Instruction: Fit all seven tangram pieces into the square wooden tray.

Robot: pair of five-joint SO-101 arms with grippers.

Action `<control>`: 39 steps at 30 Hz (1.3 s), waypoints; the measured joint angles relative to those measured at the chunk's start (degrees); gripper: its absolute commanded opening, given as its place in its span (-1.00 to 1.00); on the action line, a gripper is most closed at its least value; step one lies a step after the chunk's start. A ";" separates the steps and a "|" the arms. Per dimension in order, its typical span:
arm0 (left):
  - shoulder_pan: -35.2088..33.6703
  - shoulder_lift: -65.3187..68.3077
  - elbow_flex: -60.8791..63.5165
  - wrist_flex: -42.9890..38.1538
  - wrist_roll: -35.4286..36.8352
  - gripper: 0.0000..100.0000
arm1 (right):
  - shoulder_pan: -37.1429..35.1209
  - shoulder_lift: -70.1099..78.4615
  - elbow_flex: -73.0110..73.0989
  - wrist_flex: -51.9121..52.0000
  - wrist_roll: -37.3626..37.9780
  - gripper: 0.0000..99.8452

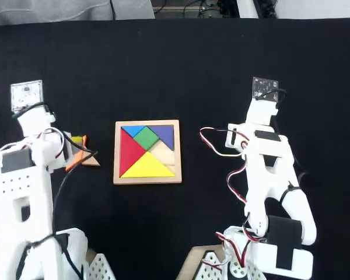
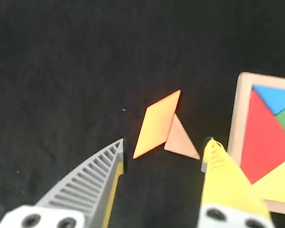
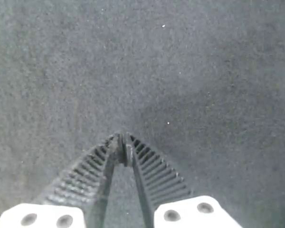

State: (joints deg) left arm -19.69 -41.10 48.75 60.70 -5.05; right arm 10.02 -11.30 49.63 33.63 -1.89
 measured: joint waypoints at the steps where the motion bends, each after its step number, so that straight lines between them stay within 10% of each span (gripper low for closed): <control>1: 0.00 2.02 0.00 -0.18 0.00 -0.46 | 0.00 0.00 0.00 0.00 0.00 -0.98; 17: 0.18 34.55 -15.38 1.67 -2.02 -0.47 | 0.00 0.00 0.00 0.00 0.00 -0.98; 28: 8.18 26.37 -7.03 1.14 38.24 -0.46 | -0.79 0.00 0.00 0.00 0.00 -0.98; 39: 7.12 26.37 0.97 -10.29 38.77 -0.47 | -0.88 0.00 0.00 0.00 0.00 -0.98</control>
State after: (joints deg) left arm -12.57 -14.73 49.71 50.42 33.71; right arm 9.14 -11.30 49.63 33.63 -1.89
